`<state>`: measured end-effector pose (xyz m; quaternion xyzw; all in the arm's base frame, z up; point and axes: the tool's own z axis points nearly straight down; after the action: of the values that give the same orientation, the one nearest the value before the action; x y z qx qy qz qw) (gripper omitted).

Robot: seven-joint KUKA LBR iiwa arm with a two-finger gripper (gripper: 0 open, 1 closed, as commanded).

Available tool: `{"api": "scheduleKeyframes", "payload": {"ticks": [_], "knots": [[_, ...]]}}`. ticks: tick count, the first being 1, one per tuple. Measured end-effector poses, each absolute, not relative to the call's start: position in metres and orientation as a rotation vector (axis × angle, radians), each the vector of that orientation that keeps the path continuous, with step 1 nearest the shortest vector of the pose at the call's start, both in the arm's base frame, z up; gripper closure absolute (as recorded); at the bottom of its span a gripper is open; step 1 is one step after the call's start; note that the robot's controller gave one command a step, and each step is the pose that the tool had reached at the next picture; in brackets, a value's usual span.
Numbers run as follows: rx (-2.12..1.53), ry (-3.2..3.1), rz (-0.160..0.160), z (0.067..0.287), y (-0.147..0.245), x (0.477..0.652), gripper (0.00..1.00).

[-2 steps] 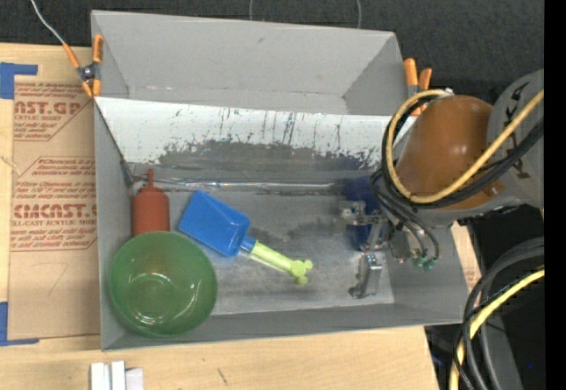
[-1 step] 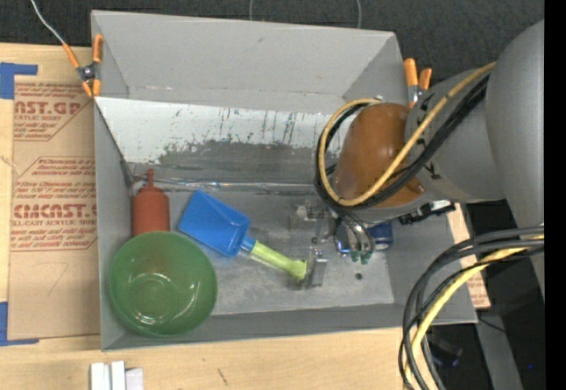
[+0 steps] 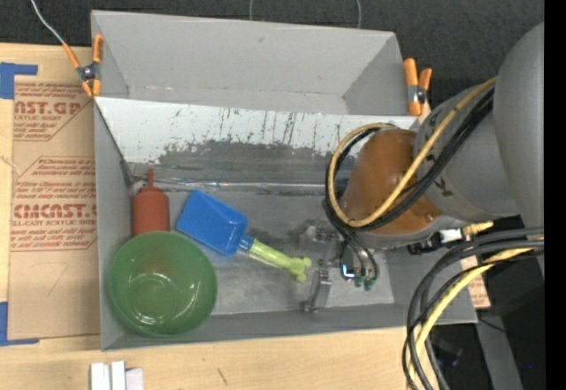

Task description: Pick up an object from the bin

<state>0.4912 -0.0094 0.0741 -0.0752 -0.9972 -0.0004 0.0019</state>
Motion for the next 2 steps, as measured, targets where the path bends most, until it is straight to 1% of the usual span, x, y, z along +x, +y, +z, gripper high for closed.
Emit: {"api": "scheduleKeyframes", "payload": {"ticks": [1, 2], "knots": [[-0.174, -3.141, -0.003, 0.0706, 0.0116, 0.4882, 0.00], [-0.205, -3.132, -0.002, 0.0696, 0.0215, 0.4920, 1.00]]}}
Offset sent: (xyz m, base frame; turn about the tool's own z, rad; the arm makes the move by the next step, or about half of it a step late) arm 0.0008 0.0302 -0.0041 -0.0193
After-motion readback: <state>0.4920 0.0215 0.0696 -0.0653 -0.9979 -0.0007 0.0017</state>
